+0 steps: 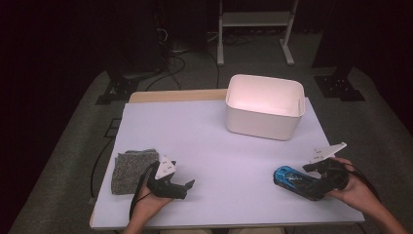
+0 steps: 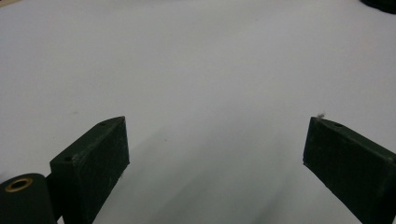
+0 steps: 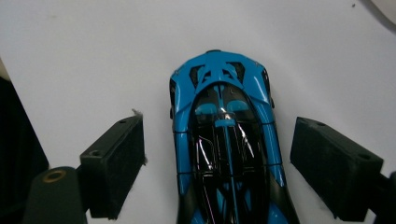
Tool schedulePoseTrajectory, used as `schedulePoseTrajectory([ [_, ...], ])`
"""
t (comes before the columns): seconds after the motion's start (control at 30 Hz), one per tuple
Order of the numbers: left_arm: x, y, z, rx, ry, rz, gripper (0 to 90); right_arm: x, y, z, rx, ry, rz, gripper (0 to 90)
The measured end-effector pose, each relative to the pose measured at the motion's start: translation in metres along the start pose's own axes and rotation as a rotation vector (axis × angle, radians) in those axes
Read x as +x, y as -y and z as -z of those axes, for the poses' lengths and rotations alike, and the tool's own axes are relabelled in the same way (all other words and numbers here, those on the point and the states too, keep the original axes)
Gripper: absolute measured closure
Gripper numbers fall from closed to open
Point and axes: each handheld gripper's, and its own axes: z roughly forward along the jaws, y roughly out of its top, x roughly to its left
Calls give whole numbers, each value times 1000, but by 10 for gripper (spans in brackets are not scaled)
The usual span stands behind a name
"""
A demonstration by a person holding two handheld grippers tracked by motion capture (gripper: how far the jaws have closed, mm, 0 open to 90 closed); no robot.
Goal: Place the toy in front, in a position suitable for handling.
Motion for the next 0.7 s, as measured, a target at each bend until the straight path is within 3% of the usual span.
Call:
schedulePoseTrajectory([
  [0.7, 0, 0, 0, 5, 4, 0, 64, -8, 7, -17, 102, -1, -6, 148],
])
